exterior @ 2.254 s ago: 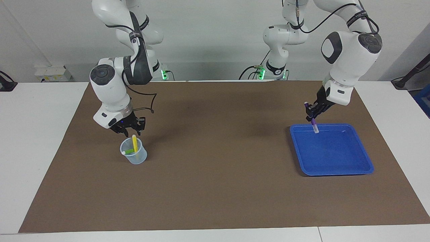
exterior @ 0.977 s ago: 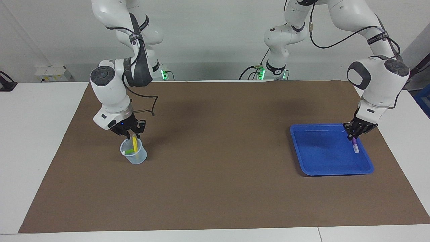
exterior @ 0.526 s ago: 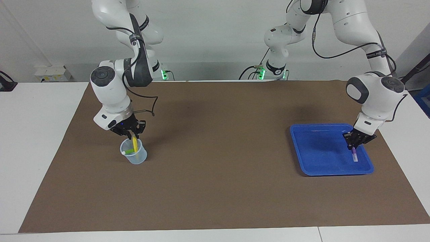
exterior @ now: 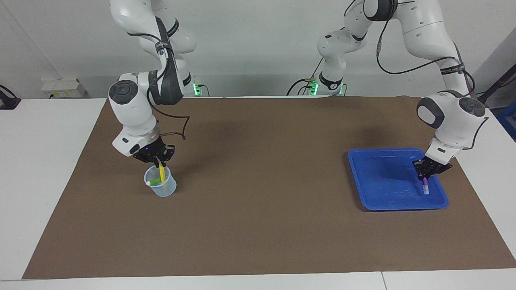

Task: Right arm passes pens to left for tray arrangement
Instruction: 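Pull the yellow pen from the cup with the right gripper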

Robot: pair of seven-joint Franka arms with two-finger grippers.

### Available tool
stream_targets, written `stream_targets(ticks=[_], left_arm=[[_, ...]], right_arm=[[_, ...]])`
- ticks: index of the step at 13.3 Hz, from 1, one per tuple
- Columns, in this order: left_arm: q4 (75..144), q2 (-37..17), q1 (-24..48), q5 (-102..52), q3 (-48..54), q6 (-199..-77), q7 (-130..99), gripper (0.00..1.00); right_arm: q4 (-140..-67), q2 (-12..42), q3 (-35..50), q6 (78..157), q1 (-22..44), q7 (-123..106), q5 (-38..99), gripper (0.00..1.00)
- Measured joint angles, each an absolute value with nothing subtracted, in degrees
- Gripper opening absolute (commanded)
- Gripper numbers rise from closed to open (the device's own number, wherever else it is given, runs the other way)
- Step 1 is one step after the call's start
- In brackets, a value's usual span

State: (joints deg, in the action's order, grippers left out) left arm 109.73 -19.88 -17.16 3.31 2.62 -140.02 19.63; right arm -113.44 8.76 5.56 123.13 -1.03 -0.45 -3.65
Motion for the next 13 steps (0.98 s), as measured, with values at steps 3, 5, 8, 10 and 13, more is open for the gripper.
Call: stream_targets(ticks=[3, 5, 8, 10, 13], left_arm=[[109.9, -19.9, -17.3, 3.3, 2.7, -140.2, 19.7, 0.0], [110.3, -19.9, -17.3, 3.3, 2.9, -141.3, 19.7, 0.0], [113.0, -20.1, -17.5, 3.3, 2.8, -145.8, 19.7, 0.0], [113.8, -20.2, -17.5, 3.3, 2.8, -146.8, 19.7, 0.21], [113.8, -20.2, -17.5, 3.3, 2.8, -146.9, 19.7, 0.39]], right_arm=[[-113.4, 8.8, 5.5, 123.1, -1.1, -0.5, -3.6, 0.0], [-113.4, 8.8, 5.5, 123.1, -1.1, -0.5, -3.6, 0.0], [-113.2, 8.7, 5.5, 122.8, -1.1, -0.5, -3.6, 0.0], [-111.8, 8.5, 5.6, 119.9, -1.1, -0.5, -3.2, 0.0], [-107.3, 6.1, 5.5, 111.3, -1.1, -0.5, 0.7, 0.0]])
